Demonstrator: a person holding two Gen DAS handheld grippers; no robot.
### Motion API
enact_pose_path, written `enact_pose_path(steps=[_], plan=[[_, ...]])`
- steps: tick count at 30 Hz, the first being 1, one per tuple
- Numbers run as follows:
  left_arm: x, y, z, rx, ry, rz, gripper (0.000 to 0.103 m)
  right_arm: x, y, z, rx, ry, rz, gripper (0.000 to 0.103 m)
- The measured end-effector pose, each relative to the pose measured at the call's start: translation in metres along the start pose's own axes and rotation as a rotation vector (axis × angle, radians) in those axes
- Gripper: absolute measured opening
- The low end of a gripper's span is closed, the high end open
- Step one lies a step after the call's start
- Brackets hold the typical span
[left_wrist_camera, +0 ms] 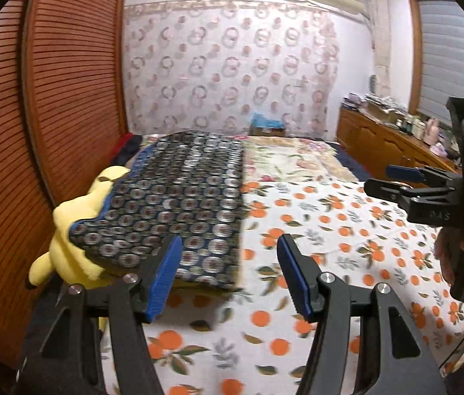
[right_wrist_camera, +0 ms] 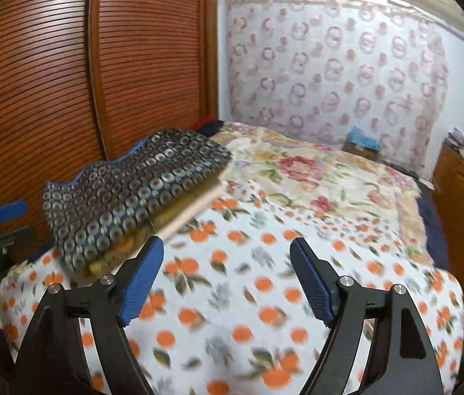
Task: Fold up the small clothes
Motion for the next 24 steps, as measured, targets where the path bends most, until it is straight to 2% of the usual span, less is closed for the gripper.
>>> enact_pose_path(steps=[13, 18, 24], plan=[[0.069, -0.008, 0.009, -0.014, -0.081, -0.045, 0.06, 0.051, -0.057, 0.087, 0.046, -0.161, -0.124, 0.081], [0.09, 0.002, 0.019, 0.006, -0.101, -0.056, 0.06, 0.06, -0.07, 0.113, 0.061, -0.193, -0.141, 0.082], [0.108, 0.025, 0.031, 0.042, -0.117, -0.059, 0.06, 0.073, -0.066, 0.153, 0.115, -0.243, -0.177, 0.082]])
Point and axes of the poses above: each gripper's, at about its wrist camera, not at the fingertips, and z roughly against the way its jaws point, x to its right, y to its top, the point moved 10 cm from there along -z, roughly the way its jaws point, and after that the axes turned 5 degrees about z, right-handed, at the moved point
